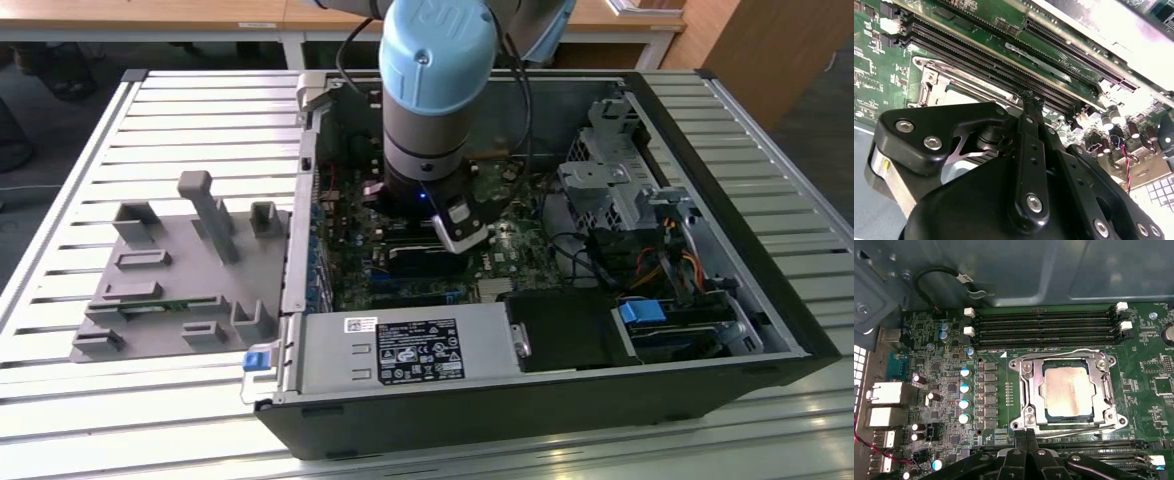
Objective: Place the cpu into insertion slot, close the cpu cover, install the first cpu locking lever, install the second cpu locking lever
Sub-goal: 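Install the second cpu locking lever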
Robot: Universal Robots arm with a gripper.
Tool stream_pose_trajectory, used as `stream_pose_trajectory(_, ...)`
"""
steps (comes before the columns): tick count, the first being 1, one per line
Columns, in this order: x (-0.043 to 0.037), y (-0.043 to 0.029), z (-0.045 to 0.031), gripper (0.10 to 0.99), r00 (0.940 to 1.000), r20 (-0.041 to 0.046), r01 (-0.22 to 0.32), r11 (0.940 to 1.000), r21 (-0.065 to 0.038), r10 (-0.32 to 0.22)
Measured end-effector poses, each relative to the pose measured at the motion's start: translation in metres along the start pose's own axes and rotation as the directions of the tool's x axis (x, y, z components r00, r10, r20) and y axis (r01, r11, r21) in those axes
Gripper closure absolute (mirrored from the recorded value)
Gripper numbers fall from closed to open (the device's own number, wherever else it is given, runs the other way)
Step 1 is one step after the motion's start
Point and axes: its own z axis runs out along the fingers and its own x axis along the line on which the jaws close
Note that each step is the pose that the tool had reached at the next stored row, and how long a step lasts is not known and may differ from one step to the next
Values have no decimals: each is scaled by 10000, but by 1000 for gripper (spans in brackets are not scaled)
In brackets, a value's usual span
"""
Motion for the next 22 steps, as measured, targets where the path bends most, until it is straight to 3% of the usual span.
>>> stream_pose_trajectory(5,19,-2,15,980,10000,-1,2,10000,-83,-2)
stream_pose_trajectory(22,68,96,111,980,10000,0,2,10000,-91,-2)
